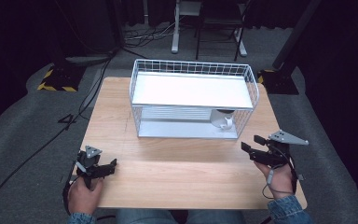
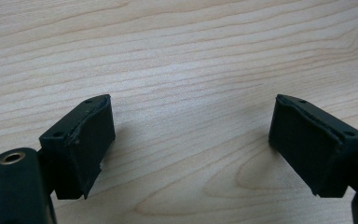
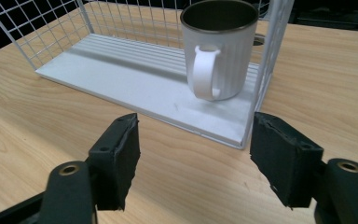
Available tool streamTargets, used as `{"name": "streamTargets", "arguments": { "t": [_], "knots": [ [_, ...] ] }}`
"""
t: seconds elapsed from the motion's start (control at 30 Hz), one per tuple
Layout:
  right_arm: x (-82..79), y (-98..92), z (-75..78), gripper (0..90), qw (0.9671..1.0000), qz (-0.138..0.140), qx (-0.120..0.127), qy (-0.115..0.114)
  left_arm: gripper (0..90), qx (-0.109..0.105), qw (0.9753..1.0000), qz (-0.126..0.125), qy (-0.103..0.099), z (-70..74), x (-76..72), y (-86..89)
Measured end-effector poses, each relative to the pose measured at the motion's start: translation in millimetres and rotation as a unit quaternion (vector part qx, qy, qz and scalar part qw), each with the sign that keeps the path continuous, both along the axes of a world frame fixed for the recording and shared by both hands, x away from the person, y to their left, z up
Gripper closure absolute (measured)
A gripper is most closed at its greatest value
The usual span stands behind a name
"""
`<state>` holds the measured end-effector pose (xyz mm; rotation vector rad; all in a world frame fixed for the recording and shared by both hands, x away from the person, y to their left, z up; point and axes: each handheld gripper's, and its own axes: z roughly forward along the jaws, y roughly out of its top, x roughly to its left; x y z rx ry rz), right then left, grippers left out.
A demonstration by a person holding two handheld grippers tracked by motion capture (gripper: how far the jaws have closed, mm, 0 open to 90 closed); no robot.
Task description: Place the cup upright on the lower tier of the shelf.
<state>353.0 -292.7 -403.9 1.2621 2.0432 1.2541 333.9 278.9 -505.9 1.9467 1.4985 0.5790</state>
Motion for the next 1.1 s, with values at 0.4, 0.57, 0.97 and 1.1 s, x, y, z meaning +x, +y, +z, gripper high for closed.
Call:
{"name": "streamTargets", "arguments": {
  "t": [0.4,0.57,0.97,1.1],
  "knots": [
    [-16.0,-27.9,-15.7,17.5,0.9994,0.000,-0.007,0.035,14.6,0.000,1.0000,0.000,0.000,0.0,0.0,0.0],
    [-19.7,-37.5,-27.8,16.4,0.9992,0.000,-0.008,0.038,14.6,0.000,1.0000,0.000,0.001,0.1,0.7,-0.1],
    [-17.3,-46.2,-67.7,16.0,0.9965,0.000,-0.040,0.074,14.6,-0.001,1.0000,0.001,0.000,-0.1,0.9,-0.4],
    [-16.8,-47.3,-78.3,16.0,0.9958,-0.003,-0.048,0.078,14.6,0.000,1.0000,0.000,0.001,0.1,0.8,-0.1]
  ]
}}
